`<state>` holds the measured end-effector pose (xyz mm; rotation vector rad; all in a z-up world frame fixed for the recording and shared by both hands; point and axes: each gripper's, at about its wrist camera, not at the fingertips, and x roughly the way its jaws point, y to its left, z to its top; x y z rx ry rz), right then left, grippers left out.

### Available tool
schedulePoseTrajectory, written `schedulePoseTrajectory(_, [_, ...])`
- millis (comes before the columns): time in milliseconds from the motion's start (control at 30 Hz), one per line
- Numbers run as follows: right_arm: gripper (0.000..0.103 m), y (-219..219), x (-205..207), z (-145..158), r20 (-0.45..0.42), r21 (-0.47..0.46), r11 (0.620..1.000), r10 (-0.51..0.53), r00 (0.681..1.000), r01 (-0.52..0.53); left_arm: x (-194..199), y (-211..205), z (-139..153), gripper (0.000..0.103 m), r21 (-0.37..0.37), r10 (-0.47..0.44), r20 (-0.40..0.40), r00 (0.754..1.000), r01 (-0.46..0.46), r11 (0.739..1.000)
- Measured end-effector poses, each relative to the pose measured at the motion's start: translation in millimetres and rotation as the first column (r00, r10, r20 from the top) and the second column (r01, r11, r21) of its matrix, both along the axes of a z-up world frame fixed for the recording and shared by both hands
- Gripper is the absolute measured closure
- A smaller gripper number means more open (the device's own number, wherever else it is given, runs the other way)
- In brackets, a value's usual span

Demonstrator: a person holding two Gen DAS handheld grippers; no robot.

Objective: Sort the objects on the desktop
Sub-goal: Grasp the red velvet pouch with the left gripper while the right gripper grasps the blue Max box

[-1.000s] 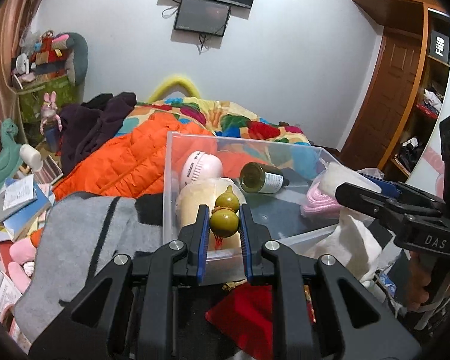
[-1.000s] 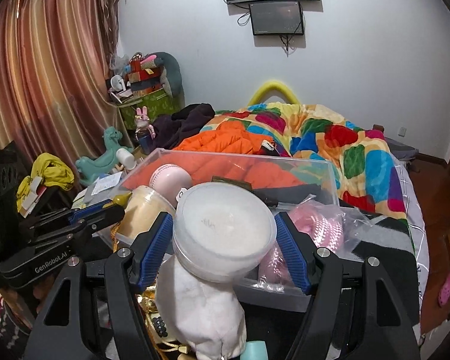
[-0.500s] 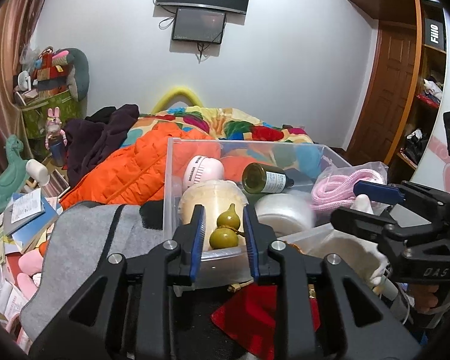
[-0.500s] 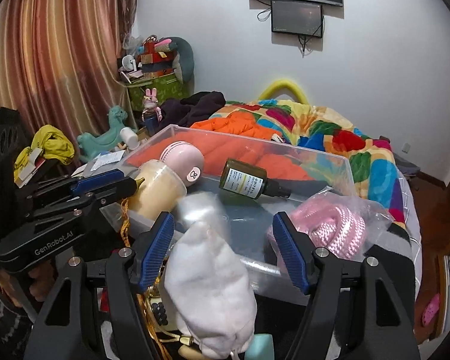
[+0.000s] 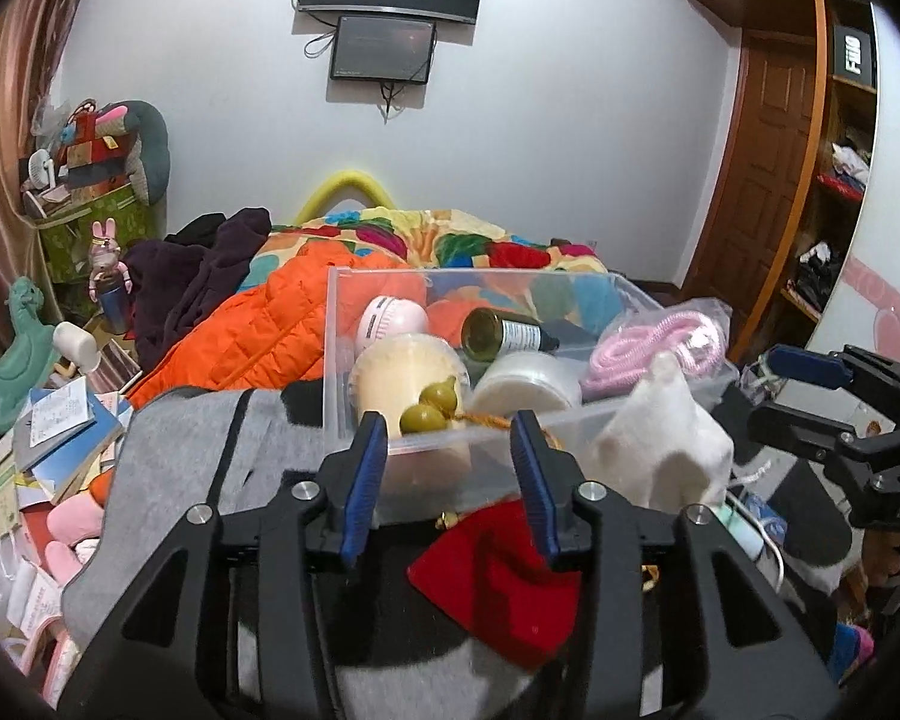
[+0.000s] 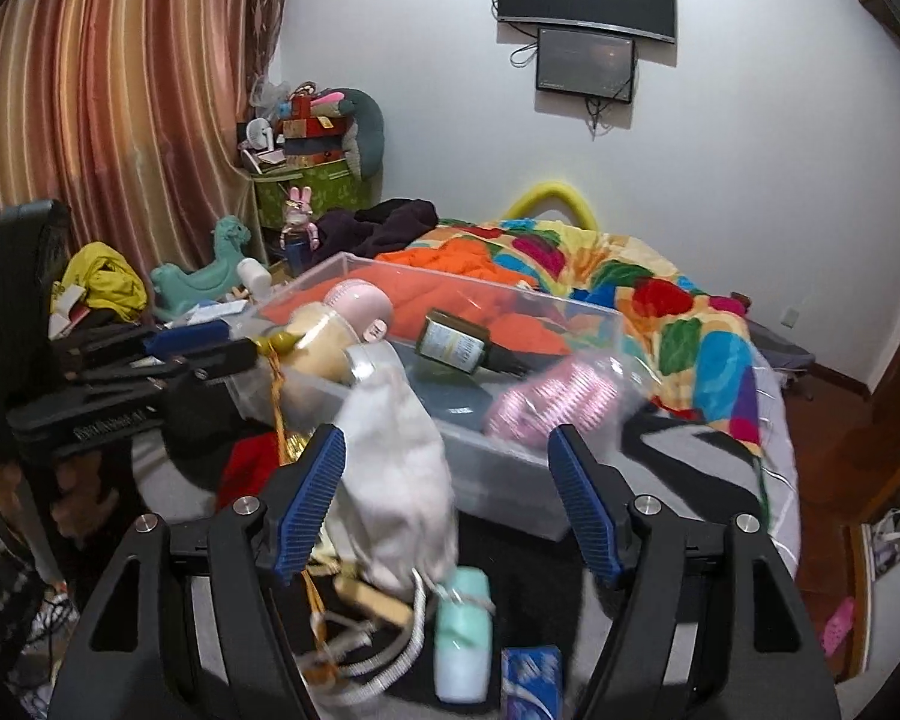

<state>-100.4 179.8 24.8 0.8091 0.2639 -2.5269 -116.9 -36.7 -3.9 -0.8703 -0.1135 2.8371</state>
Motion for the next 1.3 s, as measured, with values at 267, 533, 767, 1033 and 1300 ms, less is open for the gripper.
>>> schedulePoseTrajectory(267, [0.031, 37.3, 13.6, -12.1, 0.028, 0.015, 0.997, -0.073, 0.997, 0.073, 22.3, 6.5, -4.6, 0.048, -0.073, -0.015, 0.035, 0.999, 0.018, 0.997])
schedulePoseTrajectory(533, [0.031, 66.2, 20.7, -28.9, 0.106, -0.005, 0.992, -0.122, 0.987, 0.123, 30.5, 26.6, -16.5, 0.017, -0.170, -0.016, 0.077, 0.997, 0.029, 0.985])
schedulePoseTrajectory(767, [0.028, 78.9, 34.6, -54.1, 0.165, -0.053, 0.990, -0.122, 0.979, 0.132, 28.3, 37.8, -35.6, 0.012, -0.206, -0.065, 0.168, 0.984, 0.100, 0.973])
schedulePoseTrajectory(1033, [0.028, 79.5, 31.4, -70.1, 0.154, -0.010, 0.984, -0.172, 0.973, 0.175, 9.0, 39.1, -46.2, 0.012, -0.185, -0.050, 0.265, 0.963, 0.102, 0.978])
schedulePoseTrajectory(1300, [0.046, 69.8, 24.4, -75.3, 0.158, 0.017, 0.990, -0.142, 0.977, 0.141, -16.9, 46.3, -46.2, 0.012, -0.133, -0.071, 0.304, 0.950, 0.116, 0.984])
